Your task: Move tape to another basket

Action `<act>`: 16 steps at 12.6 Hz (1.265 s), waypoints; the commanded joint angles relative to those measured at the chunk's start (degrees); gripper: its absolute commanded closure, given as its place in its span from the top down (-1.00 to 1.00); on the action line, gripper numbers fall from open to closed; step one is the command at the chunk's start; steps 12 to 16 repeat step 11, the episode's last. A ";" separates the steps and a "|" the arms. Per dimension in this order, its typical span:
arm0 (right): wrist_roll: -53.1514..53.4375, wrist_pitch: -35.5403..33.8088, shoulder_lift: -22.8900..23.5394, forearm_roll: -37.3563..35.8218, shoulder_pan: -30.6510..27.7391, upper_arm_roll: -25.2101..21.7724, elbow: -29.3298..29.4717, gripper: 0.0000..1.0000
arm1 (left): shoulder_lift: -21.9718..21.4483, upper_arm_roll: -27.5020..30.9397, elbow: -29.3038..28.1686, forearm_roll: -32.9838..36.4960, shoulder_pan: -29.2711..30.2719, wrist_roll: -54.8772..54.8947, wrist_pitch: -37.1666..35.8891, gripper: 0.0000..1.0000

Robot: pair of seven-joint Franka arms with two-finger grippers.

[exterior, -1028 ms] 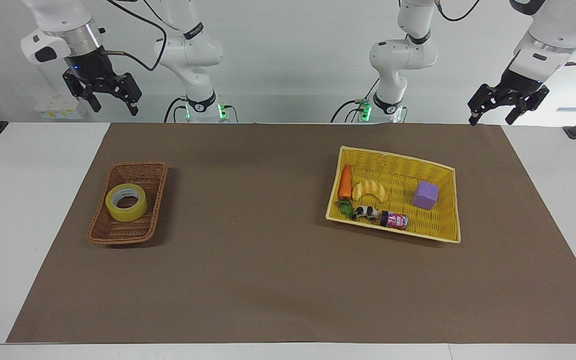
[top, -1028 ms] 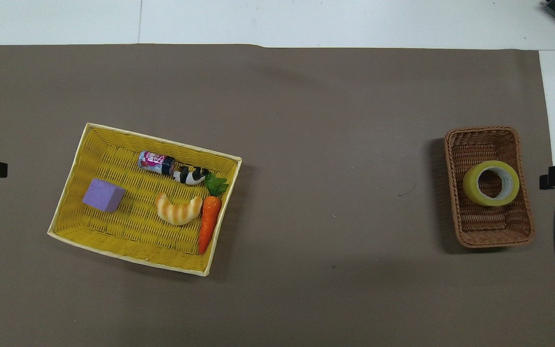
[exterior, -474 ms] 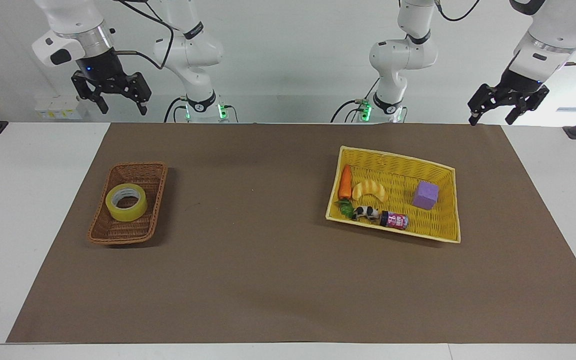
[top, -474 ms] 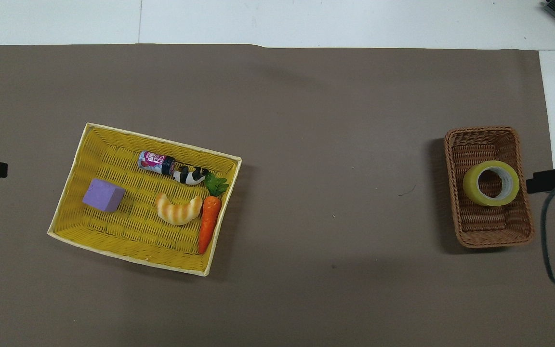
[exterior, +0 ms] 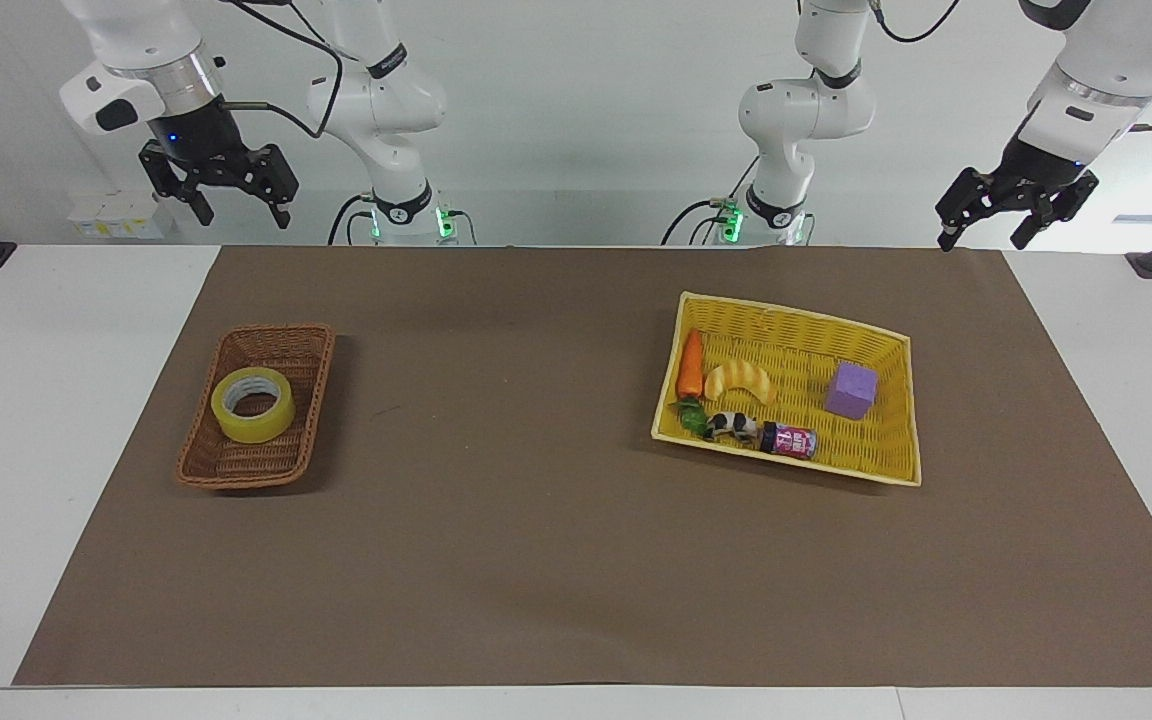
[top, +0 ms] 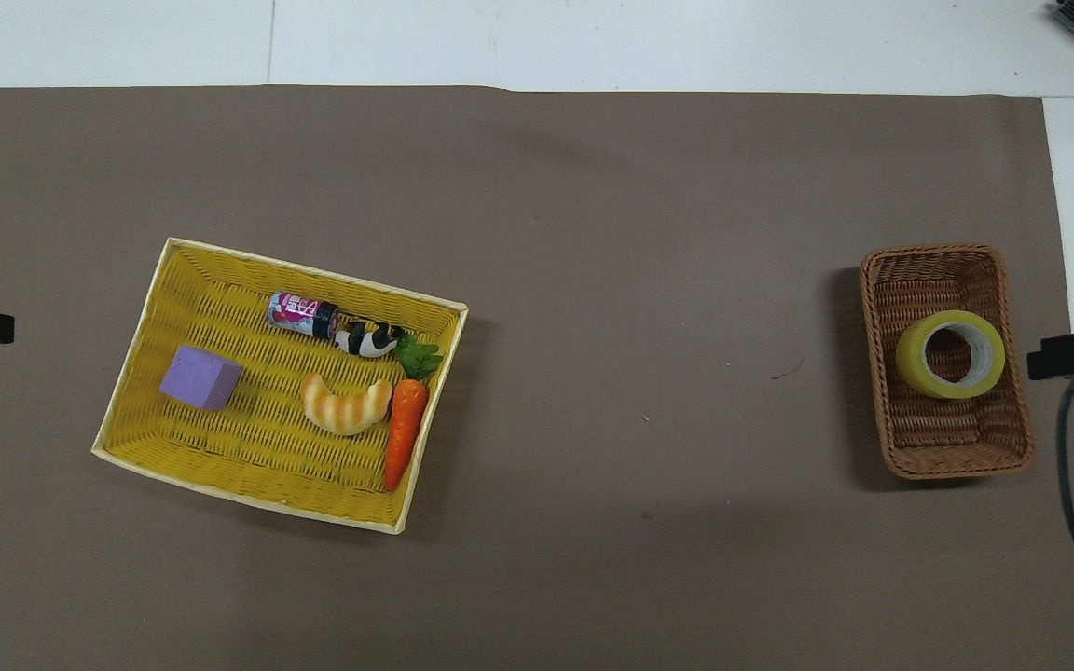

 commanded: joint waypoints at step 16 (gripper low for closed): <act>-0.85 -0.02 -1.24 0.22 -0.07 0.52 -1.18 1.00 | -0.29 -0.28 0.65 -0.59 0.63 0.32 -1.13 1.00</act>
